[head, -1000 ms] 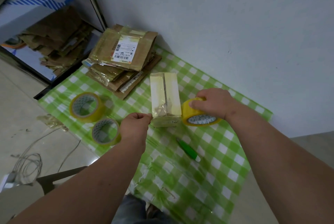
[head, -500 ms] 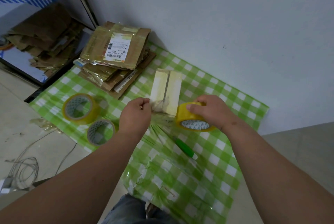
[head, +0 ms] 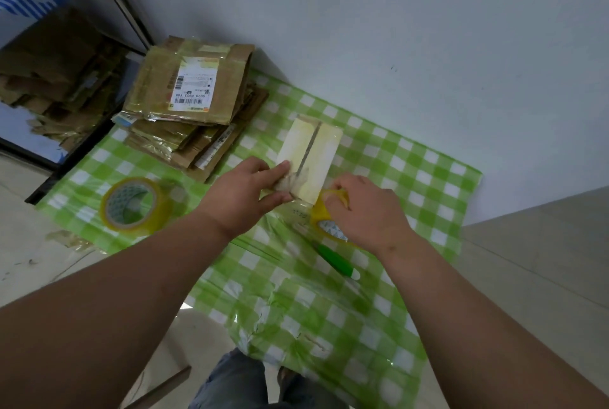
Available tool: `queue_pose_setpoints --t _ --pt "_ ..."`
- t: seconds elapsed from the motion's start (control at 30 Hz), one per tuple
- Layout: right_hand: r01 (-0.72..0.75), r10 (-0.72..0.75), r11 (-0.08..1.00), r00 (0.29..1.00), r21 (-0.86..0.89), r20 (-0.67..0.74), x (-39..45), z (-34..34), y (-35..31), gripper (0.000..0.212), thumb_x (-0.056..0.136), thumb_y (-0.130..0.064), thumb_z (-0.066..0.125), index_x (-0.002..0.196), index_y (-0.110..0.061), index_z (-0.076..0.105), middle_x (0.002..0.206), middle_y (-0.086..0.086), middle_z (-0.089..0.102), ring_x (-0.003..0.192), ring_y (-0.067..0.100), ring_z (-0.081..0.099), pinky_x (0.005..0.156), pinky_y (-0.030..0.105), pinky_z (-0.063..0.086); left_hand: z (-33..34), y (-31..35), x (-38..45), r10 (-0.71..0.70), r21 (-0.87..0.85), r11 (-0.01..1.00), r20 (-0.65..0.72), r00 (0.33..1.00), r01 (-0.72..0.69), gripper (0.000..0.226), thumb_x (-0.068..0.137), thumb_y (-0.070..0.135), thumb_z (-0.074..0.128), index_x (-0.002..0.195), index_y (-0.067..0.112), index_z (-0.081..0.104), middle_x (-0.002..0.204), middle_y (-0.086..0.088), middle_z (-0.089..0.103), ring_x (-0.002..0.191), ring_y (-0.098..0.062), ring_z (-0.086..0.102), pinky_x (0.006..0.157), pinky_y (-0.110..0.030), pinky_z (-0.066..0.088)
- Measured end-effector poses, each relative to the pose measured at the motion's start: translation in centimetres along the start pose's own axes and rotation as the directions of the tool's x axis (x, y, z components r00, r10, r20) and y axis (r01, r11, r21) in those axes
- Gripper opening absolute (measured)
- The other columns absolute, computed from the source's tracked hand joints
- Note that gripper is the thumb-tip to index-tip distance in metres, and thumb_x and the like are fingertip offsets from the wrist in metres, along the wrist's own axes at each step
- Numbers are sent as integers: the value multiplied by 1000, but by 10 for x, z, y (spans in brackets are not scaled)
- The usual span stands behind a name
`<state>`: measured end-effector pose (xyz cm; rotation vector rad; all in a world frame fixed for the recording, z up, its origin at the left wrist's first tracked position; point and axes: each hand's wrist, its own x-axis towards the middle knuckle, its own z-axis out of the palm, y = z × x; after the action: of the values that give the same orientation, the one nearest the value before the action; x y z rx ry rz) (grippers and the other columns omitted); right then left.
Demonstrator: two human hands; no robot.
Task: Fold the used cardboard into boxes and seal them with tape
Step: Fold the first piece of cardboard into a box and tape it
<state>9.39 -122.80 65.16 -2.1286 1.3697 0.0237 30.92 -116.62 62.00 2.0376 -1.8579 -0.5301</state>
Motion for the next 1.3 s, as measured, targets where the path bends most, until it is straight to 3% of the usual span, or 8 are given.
queue_pose_setpoints --t 0.1,0.2,0.4,0.6,0.8,0.9,1.1,1.3 --pt "3 -1 963 1000 -268 8 3 6 -7 62 83 -77 36 123 -33 54 112 -8 60 105 17 57 99 45 35 2 -9 3 90 26 996 51 995 -91 63 85 40 72 142 27 51 120 -7 56 86 -21 59 76 -29 46" --pt "-4 8 933 1000 -360 9 8 8 -19 57 85 -74 42 118 -29 55 106 -7 62 100 19 60 99 46 33 6 -14 4 122 23 992 15 992 -122 61 85 33 74 141 25 53 115 -9 57 82 -23 60 73 -29 47" --pt "-76 72 927 997 -367 -25 13 12 -35 48 89 -67 46 113 -25 54 99 -4 60 95 22 60 100 47 33 1 -11 10 71 -20 997 -14 997 -71 61 81 33 78 137 24 57 93 6 47 76 -15 52 70 -27 43" --pt "-70 83 942 996 -329 26 12 10 -32 60 84 -73 37 113 -24 55 97 -4 57 96 21 58 100 47 31 -7 -5 -2 -110 -143 983 26 994 113 56 90 28 71 142 27 51 109 4 63 86 -12 60 85 -33 52" --pt "-128 120 916 992 -380 -46 16 19 -43 54 89 -69 37 100 -21 58 87 -3 55 85 23 59 98 48 33 0 4 -9 -422 -304 860 30 906 411 38 97 27 59 135 31 58 107 -1 73 82 -7 58 73 -22 44" --pt "-129 119 910 992 -393 -50 15 20 -43 52 89 -70 37 98 -23 57 90 -3 59 85 22 59 97 47 33 6 8 -13 -508 -470 759 5 862 450 33 96 23 63 129 24 65 112 4 72 92 -8 64 83 -24 50" --pt "-90 118 988 964 -126 239 21 -6 -31 35 91 -43 51 125 -35 57 108 -6 64 107 22 57 93 42 32 2 5 -13 -487 -453 778 2 873 435 8 92 20 67 88 21 60 88 7 71 86 -15 66 74 -32 52" --pt "-92 112 982 987 -162 119 18 6 -30 32 91 -43 51 120 -33 59 98 -7 62 93 20 57 82 37 32 -1 8 -9 -444 -345 842 -3 896 415 10 95 18 62 86 14 59 106 -2 72 81 -18 60 67 -29 45"
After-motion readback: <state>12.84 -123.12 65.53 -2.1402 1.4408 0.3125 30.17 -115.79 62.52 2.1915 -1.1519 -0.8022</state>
